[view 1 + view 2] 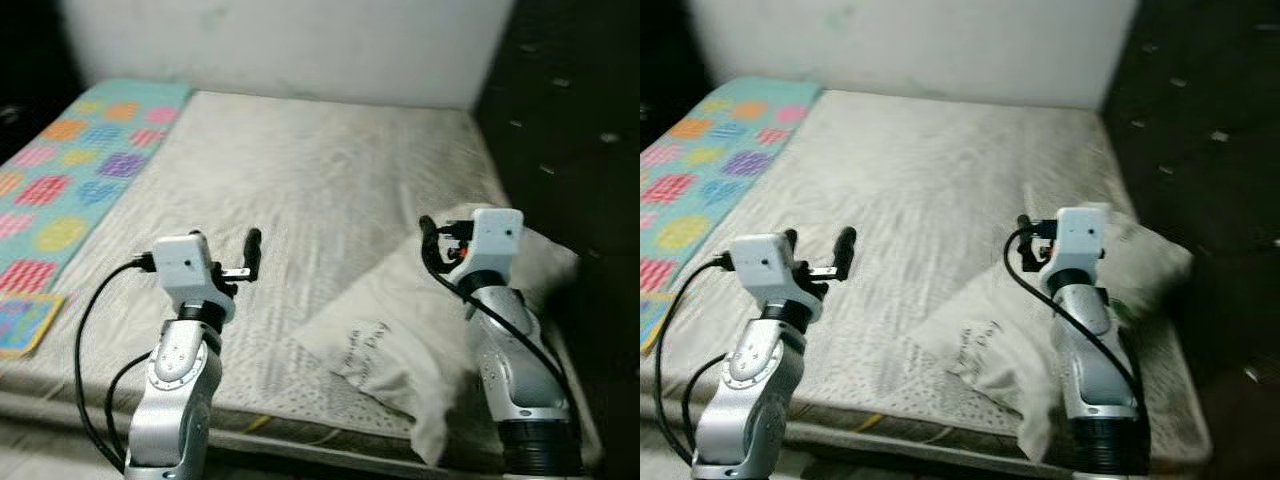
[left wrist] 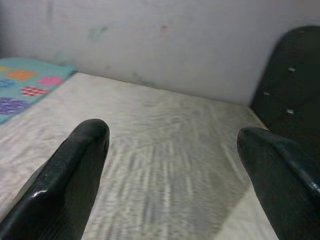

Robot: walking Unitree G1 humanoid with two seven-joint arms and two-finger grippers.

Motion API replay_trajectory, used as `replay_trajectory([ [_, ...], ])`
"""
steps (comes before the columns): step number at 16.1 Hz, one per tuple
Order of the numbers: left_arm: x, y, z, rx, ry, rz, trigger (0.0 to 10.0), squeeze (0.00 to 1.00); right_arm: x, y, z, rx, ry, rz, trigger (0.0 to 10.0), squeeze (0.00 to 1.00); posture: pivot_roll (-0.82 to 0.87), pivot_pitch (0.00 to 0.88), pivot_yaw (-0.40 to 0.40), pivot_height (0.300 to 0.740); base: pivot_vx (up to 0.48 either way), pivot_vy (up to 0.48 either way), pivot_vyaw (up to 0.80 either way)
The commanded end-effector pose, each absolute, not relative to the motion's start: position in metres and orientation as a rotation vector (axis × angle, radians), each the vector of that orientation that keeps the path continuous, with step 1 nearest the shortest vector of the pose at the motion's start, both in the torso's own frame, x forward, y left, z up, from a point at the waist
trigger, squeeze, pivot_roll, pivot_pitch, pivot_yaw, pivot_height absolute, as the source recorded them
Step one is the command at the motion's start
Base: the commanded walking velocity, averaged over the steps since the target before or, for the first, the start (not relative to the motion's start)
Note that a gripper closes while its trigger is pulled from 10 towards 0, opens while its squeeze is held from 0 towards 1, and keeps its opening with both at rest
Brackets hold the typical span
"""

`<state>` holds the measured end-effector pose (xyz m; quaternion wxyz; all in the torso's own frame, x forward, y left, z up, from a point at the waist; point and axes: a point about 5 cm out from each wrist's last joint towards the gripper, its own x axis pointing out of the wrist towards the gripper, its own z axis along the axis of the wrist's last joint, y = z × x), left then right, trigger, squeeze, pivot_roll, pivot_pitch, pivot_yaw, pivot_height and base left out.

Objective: Clean up the room

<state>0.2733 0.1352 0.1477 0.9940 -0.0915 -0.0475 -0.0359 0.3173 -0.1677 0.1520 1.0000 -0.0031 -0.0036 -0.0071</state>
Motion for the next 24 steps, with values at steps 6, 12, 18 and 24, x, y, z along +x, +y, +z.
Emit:
replay_trajectory([
  [6, 0.2764, 0.1338, 0.1486, -0.180, -0.099, -0.081, 10.0, 0.00, 0.3197, -0.1635, 0.1590, -0.005, -0.048, 0.012, 10.0, 0.00, -0.06, 0.000, -0.004, 0.740, 0.000, 0.000, -0.22],
  [12, 0.2766, 0.1336, 0.1491, -0.186, -0.105, -0.083, 10.0, 0.00, 0.3205, -0.1637, 0.1594, -0.014, -0.054, 0.019, 10.0, 0.00, -0.06, 0.000, -0.006, 0.740, 0.000, -0.222, 0.00],
  [18, 0.2764, 0.1328, 0.1490, -0.185, -0.105, -0.085, 10.0, 0.00, 0.3204, -0.1641, 0.1592, -0.021, -0.056, 0.020, 10.0, 0.00, -0.06, 0.000, -0.008, 0.740, 0.000, -0.263, 0.00],
  [24, 0.2764, 0.1317, 0.1497, -0.193, -0.114, -0.087, 10.0, 0.00, 0.3205, -0.1647, 0.1586, -0.027, -0.054, 0.024, 10.0, 0.00, -0.07, 0.000, -0.010, 0.740, 0.000, -0.230, 0.00],
])
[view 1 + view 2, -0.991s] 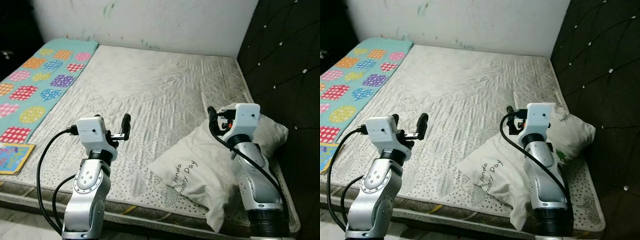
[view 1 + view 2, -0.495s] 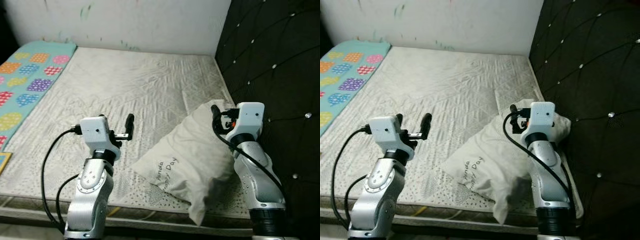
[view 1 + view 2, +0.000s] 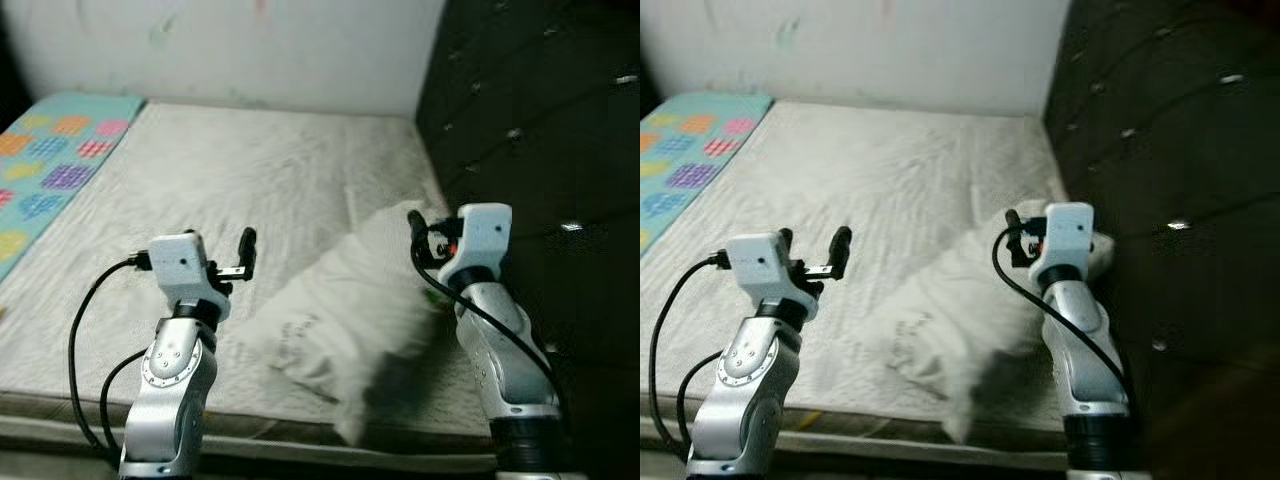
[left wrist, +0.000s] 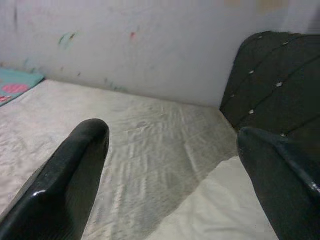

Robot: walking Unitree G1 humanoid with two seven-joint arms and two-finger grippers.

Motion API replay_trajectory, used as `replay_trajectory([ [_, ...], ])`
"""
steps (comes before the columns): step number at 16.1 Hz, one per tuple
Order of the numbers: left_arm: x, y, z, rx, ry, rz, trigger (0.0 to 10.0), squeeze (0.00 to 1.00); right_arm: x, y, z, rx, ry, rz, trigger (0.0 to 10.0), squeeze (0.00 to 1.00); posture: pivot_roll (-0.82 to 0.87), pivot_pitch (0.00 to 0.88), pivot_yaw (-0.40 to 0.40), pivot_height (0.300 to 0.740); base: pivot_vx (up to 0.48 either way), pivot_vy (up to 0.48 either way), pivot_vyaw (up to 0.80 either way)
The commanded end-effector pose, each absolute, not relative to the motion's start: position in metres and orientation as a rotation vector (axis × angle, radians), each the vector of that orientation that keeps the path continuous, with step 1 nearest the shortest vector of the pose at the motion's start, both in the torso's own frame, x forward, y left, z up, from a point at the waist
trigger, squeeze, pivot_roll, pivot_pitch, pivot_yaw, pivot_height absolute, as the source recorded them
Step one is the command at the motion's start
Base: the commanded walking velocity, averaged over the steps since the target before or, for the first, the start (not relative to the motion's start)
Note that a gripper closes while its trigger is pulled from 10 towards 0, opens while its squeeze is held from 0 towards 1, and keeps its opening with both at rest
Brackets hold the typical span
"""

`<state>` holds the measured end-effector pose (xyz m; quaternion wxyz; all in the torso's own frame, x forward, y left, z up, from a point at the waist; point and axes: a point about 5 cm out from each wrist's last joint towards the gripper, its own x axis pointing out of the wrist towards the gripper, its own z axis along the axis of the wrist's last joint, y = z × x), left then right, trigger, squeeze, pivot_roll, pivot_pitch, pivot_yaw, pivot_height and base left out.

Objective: Clean up the room

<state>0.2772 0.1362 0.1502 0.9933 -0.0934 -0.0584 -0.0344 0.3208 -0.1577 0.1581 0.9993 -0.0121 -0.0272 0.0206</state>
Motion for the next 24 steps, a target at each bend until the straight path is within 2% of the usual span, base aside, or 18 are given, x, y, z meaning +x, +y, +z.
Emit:
replay_trajectory([
  [1, 0.276, 0.132, 0.150, -0.202, -0.117, -0.086, 10.0, 0.00, 0.320, -0.164, 0.158, -0.029, -0.054, 0.027, 10.0, 0.00, -0.07, 0.000, -0.010, 0.740, 0.000, 0.000, 0.00],
  [9, 0.271, 0.133, 0.148, -0.211, -0.113, -0.085, 10.0, 0.00, 0.309, -0.169, 0.161, -0.016, -0.084, 0.038, 10.0, 0.00, -0.06, 0.000, -0.016, 0.740, 0.000, 0.000, 0.00],
  [16, 0.241, 0.166, 0.133, -0.141, -0.041, -0.020, 10.0, 0.00, 0.267, -0.163, 0.134, 0.009, 0.030, 0.111, 10.0, 0.00, -0.05, 0.031, -0.028, 0.740, 0.000, 0.000, 0.00],
  [24, 0.233, 0.169, 0.132, -0.138, -0.018, -0.014, 10.0, 0.00, 0.254, -0.169, 0.129, -0.034, 0.069, 0.136, 10.0, 0.00, -0.05, 0.063, -0.030, 0.740, 0.000, 0.000, 0.00],
])
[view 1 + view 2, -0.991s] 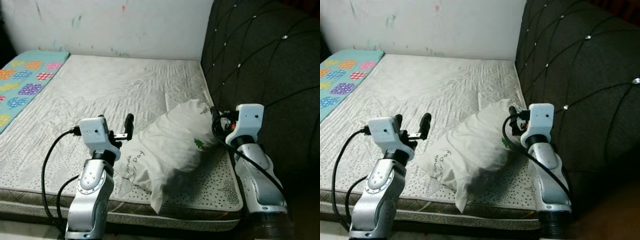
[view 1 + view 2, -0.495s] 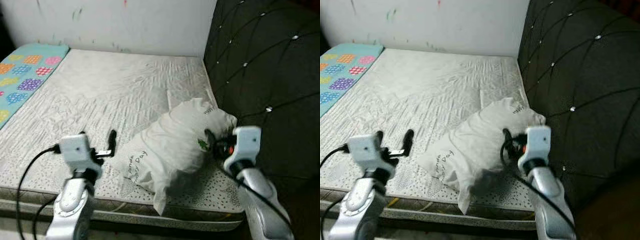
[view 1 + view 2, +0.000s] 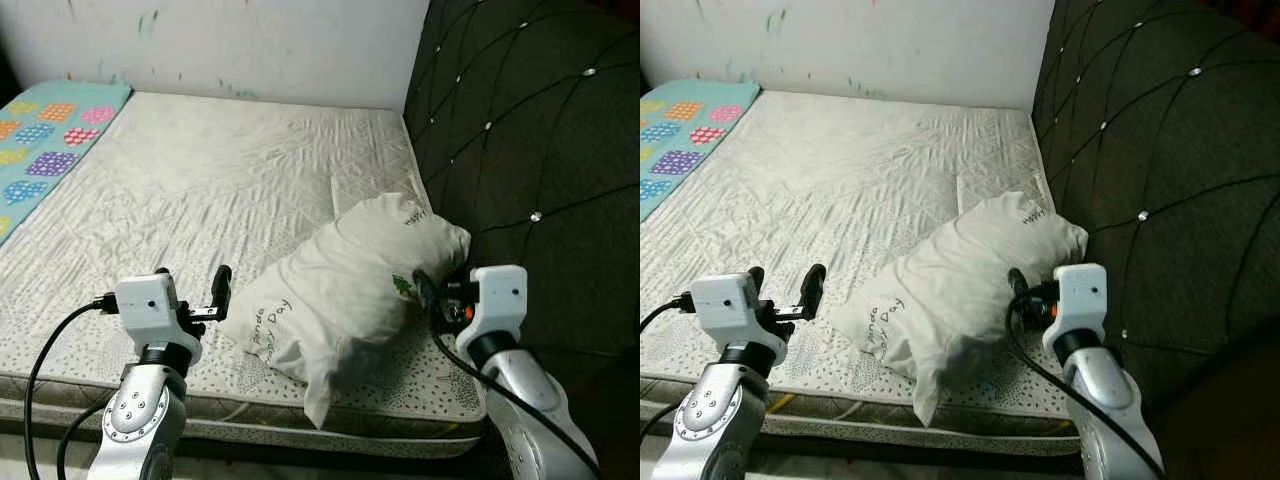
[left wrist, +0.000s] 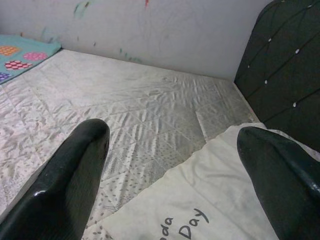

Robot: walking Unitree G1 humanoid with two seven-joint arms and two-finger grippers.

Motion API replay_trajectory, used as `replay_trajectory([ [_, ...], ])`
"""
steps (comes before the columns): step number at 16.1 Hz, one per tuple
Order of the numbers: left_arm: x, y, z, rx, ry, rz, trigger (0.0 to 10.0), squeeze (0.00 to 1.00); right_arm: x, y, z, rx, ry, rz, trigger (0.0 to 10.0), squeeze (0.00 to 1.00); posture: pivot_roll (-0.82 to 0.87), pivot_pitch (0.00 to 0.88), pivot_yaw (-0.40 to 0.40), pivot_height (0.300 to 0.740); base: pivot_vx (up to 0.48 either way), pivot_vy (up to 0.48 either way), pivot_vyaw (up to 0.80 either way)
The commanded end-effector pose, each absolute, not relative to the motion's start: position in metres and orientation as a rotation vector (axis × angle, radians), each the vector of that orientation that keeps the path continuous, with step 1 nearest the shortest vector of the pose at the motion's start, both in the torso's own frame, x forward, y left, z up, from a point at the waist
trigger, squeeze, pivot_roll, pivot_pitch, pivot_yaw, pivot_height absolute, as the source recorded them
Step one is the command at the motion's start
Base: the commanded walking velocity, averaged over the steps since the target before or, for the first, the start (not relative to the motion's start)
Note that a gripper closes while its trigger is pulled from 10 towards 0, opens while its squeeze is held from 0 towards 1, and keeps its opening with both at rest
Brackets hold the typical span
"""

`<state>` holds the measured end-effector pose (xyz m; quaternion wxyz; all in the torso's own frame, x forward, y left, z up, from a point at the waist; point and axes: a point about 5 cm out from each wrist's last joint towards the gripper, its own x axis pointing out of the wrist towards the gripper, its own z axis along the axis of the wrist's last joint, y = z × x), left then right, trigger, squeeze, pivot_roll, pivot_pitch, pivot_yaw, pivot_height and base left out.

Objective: Clean up the room

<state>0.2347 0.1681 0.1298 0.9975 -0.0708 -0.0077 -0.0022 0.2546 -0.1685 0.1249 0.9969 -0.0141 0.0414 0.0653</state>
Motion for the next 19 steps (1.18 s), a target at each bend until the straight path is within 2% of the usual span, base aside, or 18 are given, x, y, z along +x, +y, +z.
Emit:
replay_trajectory([
  [1, 0.233, 0.169, 0.131, -0.139, -0.013, -0.013, 10.0, 0.00, 0.253, -0.170, 0.129, -0.037, 0.077, 0.138, 10.0, 0.00, -0.05, 0.068, -0.030, 0.740, 0.000, 0.000, 0.00],
  [8, 0.235, 0.171, 0.131, -0.139, -0.006, -0.009, 10.0, 0.00, 0.256, -0.169, 0.127, -0.036, 0.085, 0.149, 10.0, 0.00, -0.05, 0.075, -0.029, 0.661, 0.000, 0.000, 0.00],
  [19, 0.237, 0.168, 0.138, -0.154, -0.050, -0.017, 10.0, 0.00, 0.264, -0.169, 0.130, -0.055, 0.067, 0.182, 10.0, 0.00, -0.05, 0.076, -0.040, 0.661, 0.000, 0.000, 0.00],
])
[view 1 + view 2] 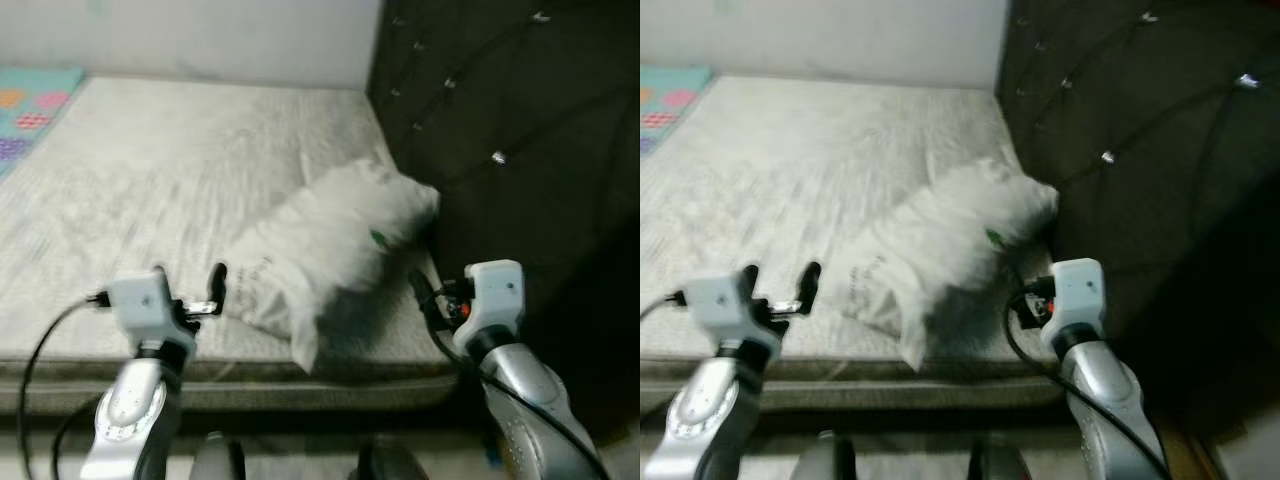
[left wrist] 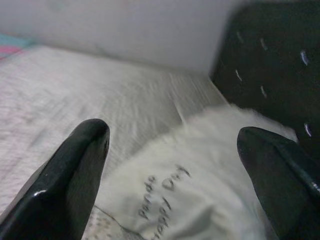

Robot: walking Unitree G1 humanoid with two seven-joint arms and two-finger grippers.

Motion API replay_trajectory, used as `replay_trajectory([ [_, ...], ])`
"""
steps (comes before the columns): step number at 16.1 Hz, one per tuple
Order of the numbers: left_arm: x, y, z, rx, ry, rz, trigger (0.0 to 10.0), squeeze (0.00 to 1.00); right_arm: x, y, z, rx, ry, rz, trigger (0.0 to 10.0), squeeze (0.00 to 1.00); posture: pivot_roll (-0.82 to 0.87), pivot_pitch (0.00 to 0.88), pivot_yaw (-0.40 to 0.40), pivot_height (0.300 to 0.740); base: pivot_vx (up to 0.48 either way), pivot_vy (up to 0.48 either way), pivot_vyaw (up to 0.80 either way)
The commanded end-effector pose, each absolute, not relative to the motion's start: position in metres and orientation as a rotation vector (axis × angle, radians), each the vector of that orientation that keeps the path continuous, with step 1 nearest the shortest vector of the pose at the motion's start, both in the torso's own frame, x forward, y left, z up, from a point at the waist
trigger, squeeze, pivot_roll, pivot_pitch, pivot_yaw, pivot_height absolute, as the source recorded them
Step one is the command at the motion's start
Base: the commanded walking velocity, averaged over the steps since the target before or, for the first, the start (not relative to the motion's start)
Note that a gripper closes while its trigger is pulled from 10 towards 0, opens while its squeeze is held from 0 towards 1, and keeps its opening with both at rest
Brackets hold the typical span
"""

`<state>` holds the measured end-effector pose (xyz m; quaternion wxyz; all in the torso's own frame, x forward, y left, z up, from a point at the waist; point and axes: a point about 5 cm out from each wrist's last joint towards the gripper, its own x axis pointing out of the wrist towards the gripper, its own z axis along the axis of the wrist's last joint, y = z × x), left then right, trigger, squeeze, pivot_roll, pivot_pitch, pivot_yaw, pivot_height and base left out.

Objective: Clean up the room

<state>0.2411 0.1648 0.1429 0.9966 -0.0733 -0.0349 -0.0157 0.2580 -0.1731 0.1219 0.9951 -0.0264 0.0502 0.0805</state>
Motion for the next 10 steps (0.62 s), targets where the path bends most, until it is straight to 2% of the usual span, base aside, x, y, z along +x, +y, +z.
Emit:
replay_trajectory([
  [1, 0.2368, 0.1671, 0.1380, -0.156, -0.051, -0.019, 10.0, 0.00, 0.2639, -0.1686, 0.1301, -0.056, 0.066, 0.185, 10.0, 0.00, -0.05, 0.077, -0.041, 0.661, 0.000, 0.000, 0.00],
  [10, 0.2340, 0.1624, 0.1390, -0.168, -0.061, -0.037, 10.0, 0.00, 0.2668, -0.1672, 0.1299, -0.073, 0.067, 0.214, 10.0, 0.00, -0.05, 0.083, -0.060, 0.661, 0.000, 0.000, 0.00],
])
